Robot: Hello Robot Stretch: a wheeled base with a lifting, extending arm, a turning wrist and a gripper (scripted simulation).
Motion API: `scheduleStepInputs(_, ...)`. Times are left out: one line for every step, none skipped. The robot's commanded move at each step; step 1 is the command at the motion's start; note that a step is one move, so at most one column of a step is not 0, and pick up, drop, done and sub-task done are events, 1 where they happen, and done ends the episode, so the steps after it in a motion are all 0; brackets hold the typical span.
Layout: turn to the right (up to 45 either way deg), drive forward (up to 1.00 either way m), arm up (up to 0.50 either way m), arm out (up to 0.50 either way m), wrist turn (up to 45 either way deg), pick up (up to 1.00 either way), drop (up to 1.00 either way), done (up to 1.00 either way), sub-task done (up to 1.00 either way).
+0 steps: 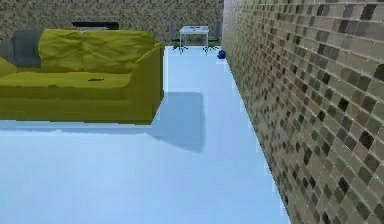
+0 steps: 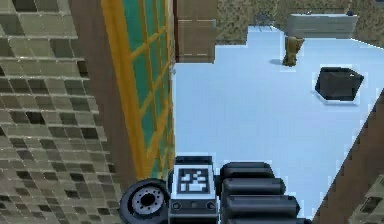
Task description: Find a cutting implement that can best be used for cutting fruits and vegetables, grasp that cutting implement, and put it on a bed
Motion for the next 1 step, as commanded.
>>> scheduleStepInputs(0.0, 1.00, 0.00, 0.00, 0.0, 0.00, 0.00, 0.00, 0.00)
